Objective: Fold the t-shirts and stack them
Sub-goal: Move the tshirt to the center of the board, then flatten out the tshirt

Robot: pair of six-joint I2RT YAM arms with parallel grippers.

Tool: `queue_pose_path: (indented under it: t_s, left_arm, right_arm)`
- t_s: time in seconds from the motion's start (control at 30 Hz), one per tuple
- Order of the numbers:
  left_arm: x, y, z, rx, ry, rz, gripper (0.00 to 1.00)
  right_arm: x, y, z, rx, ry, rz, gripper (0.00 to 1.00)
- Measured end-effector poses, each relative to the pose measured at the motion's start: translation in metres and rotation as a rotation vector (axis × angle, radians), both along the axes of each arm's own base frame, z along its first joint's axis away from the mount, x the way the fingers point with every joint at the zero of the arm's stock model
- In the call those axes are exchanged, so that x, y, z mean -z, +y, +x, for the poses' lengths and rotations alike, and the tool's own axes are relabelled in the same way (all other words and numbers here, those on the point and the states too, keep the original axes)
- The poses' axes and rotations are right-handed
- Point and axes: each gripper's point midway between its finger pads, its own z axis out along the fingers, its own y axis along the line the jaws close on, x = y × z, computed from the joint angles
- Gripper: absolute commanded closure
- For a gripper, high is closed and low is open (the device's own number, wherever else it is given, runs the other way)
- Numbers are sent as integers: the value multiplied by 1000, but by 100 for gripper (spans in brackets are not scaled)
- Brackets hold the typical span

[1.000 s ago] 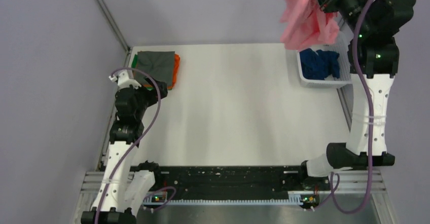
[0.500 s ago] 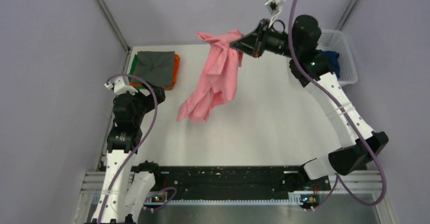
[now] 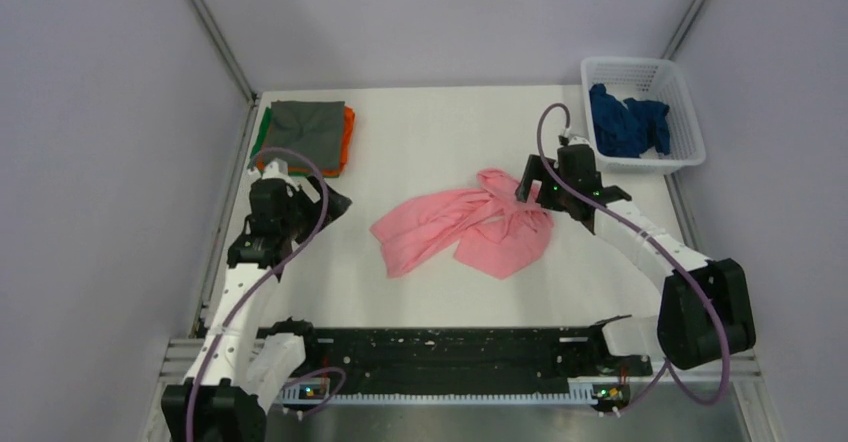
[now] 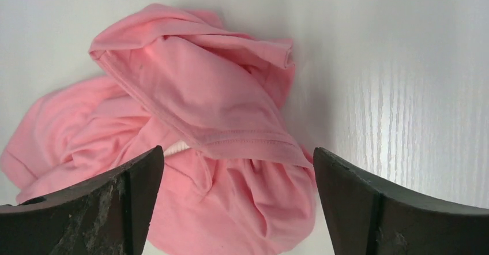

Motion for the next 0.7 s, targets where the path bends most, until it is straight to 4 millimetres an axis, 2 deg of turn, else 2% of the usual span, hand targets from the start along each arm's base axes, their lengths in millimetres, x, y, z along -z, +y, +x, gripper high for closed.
queue_pose_path:
  t_s: [0.17,0.3,0.37,0.53,0.7]
  left_arm:
    - [60,-36,-22,136,204,-94,2]
    - [101,-76,-55,275,353,-82,9]
    - [113,-89,-66,325,414,-71,11]
    - [133,-93,-75,328,495,-62,22]
    - [151,-108,-92,373,552,-90,35]
  right_arm:
    - [-24,1,2,-24,-89,-25,1]
    - [-38,18,1,-109,-158,-49,1]
    - [-39,29,-1,-163,-177,-63,2]
    - [-42,53,-1,-272,-234,-100,5]
    - [-18,61,2,-304,-202,-172,6]
